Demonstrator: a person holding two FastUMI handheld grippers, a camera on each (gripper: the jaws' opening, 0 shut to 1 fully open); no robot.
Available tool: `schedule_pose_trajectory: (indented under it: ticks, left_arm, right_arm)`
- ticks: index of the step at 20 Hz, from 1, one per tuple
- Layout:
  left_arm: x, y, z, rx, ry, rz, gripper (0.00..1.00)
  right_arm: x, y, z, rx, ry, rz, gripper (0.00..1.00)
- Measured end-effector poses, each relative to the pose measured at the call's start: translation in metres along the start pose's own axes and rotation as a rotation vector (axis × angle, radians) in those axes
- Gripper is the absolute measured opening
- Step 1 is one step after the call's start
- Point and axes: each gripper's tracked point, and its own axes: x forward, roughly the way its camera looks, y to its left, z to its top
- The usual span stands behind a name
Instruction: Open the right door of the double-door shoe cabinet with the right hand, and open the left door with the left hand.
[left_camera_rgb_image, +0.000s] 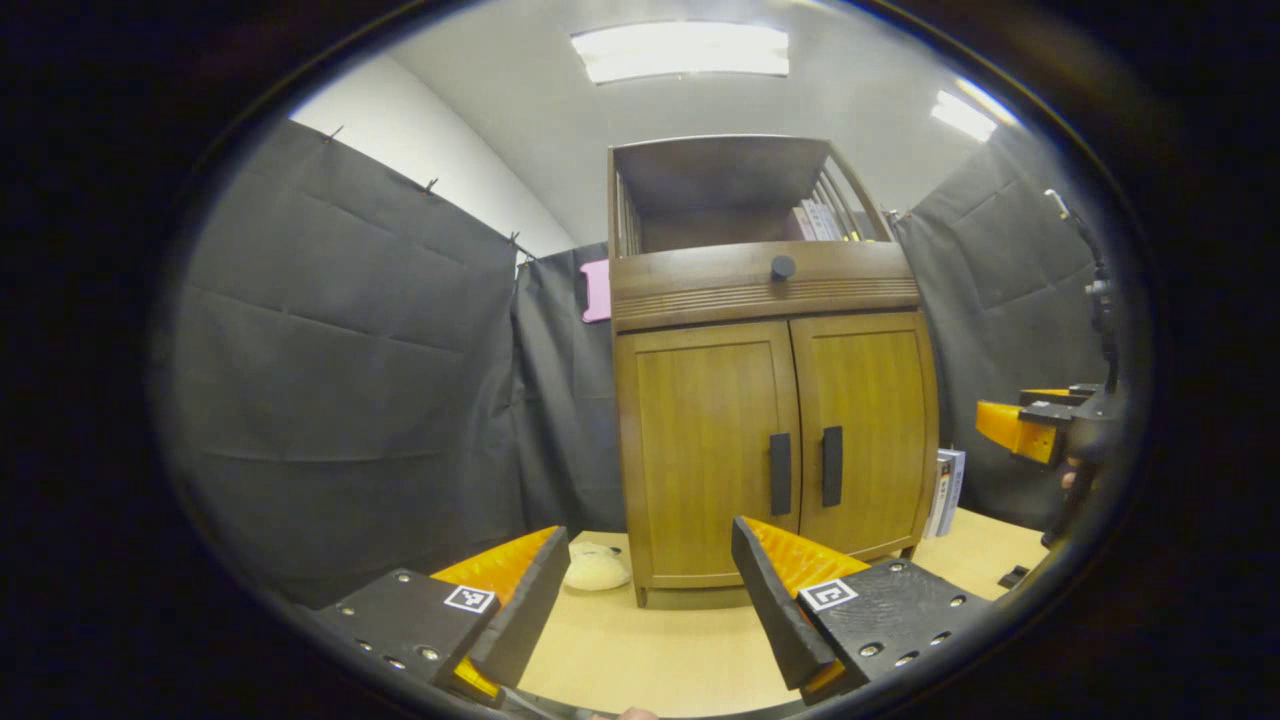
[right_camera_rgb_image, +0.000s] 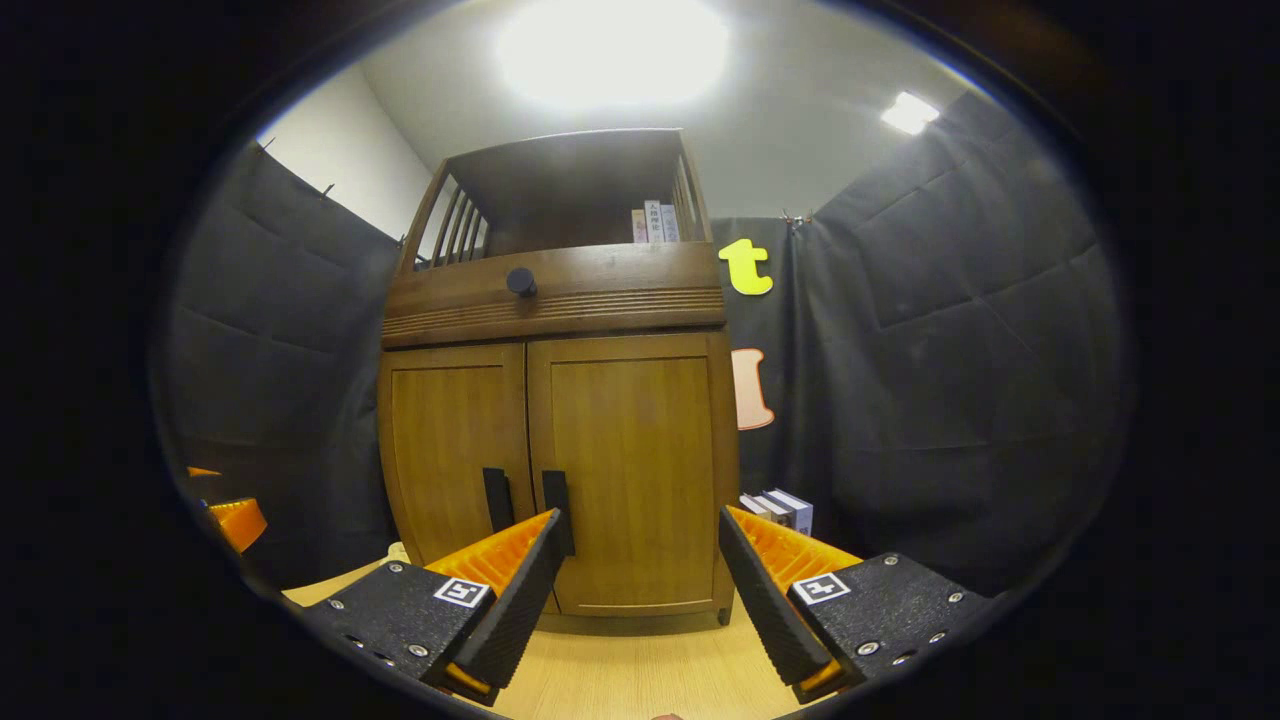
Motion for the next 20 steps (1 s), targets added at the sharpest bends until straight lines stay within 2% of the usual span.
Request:
schedule_pose_trajectory:
  ticks: [11,20]
  left_arm:
    - [-0.02,0.055,-0.005,0.016,0.029,0.118,0.94]
    - [-0.046,0.094,-0.006,0.038,0.049,0.223,0.94]
  right_arm:
    - [0.098,0.032,-0.002,0.029,-0.001,0.062,0.94]
    - [0.154,0.069,-0.036,-0.01,0.033,0.12,0.93]
